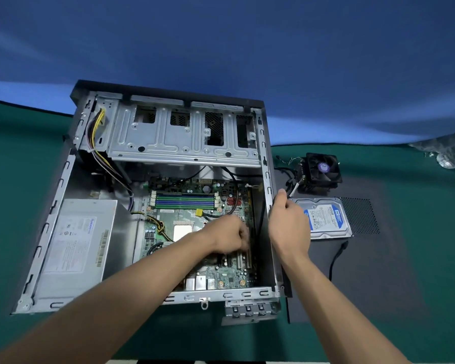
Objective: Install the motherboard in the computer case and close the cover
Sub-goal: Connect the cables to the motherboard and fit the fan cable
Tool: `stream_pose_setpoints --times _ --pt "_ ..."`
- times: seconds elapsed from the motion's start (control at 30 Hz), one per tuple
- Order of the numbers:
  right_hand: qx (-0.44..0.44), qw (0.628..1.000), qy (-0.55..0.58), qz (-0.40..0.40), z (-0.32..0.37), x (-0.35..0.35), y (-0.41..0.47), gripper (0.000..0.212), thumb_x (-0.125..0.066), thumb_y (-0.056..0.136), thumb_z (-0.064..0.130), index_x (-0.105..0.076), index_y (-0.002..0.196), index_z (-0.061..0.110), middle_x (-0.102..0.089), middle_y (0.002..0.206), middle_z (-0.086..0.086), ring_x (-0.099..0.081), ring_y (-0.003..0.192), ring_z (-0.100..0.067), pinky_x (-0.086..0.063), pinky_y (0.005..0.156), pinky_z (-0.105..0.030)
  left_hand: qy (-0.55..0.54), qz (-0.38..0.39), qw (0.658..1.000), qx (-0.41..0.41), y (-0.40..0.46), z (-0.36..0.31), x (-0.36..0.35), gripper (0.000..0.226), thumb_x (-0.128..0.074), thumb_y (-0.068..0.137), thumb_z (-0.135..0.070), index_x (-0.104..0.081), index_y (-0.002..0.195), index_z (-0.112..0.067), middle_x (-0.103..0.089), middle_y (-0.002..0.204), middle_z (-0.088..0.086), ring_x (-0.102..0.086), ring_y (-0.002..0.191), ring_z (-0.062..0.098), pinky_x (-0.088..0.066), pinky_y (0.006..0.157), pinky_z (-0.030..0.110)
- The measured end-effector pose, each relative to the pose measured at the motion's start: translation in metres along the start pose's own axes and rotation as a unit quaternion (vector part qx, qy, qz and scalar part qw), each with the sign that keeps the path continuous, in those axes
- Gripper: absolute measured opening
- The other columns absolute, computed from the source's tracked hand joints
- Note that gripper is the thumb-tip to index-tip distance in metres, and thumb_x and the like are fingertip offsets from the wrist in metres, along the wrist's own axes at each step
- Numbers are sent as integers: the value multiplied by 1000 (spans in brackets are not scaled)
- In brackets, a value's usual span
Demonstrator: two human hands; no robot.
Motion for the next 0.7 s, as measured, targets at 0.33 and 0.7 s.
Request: stream_pose_setpoints --times 0.33,0.7 --pt "5 1000 -9 -15 3 3 -3 54 -24 101 45 -51 64 16 -58 71 -2 -54 71 -23 -36 62 -33 186 -225 955 61 -23 40 45 30 -57 86 2 -62 109 -16 -60 106 2 -60 89 19 -52 81 30" --pt "1 1000 -17 -11 2 1 -1 54 -23 100 45 -57 72 13 -59 73 -1 -55 73 -23 -38 64 -34 378 -203 900 75 -18 30 46 28 -57 82 8 -64 106 -6 -55 125 13 -59 105 24 -54 74 31"
Point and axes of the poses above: each hand's wrist, its own y-axis towards the middle knuckle, its own x-axis out of the back of the hand, z = x × y, the point moved 5 cm from there along y, towards the middle knuckle
